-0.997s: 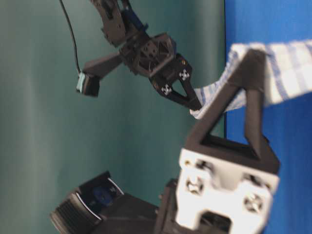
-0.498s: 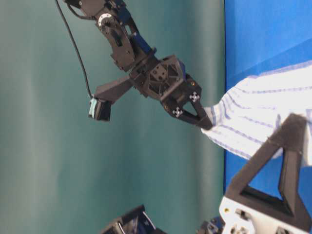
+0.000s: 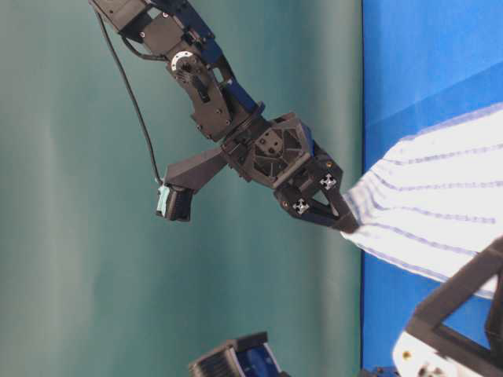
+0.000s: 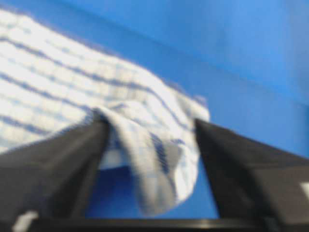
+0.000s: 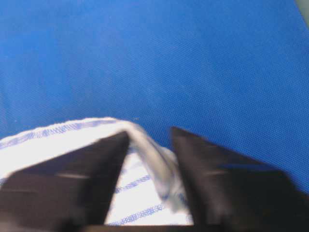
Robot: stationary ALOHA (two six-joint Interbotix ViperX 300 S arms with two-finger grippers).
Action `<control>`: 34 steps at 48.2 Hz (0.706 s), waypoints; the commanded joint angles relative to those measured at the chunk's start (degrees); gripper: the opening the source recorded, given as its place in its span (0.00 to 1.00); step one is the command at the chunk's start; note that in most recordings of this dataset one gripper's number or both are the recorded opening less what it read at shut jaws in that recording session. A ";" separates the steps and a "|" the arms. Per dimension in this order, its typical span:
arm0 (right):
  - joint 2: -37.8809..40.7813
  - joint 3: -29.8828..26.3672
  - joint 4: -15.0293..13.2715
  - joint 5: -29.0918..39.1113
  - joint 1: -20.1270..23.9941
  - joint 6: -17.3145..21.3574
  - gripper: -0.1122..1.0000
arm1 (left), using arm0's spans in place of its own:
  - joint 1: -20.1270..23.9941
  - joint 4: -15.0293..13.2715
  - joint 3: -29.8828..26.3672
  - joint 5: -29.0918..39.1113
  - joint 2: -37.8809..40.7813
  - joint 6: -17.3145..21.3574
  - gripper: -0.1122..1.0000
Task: Fold the blue towel.
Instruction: 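Lift the strip and rotate it to lie vertically on the table, then open both grippers and release the vertical strip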
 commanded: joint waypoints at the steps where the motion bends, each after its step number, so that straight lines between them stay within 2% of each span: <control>1: -1.14 -1.14 -0.18 -0.26 0.44 0.09 0.54 | -0.09 -0.18 -0.26 1.76 -2.37 0.09 0.79; 4: -1.32 -0.79 -0.35 -0.26 0.53 0.00 0.70 | 0.00 -0.18 0.26 3.96 -3.60 0.09 0.89; 7: -2.02 -0.26 -0.97 -0.26 0.53 0.00 0.86 | -0.26 -0.18 0.97 6.77 -5.71 0.00 0.89; 10: -3.08 0.44 -1.67 -0.26 0.53 0.00 0.95 | -0.70 -0.18 1.85 9.84 -8.35 -0.26 0.87; 18: -7.73 3.16 -2.20 -0.18 0.53 0.00 0.91 | -2.37 -0.18 4.48 17.23 -17.84 -0.53 0.87; 24: -12.57 6.94 -2.81 -0.44 0.53 0.00 0.91 | -2.72 -0.18 6.59 19.51 -24.17 -0.09 0.87; 28: -15.73 10.02 -2.81 -0.79 0.53 0.00 0.91 | -1.85 -0.18 8.09 19.60 -27.60 0.79 0.87; 34: -19.34 13.97 -2.81 -2.11 0.53 0.18 0.91 | 2.37 -0.09 9.23 19.51 -29.53 3.78 0.87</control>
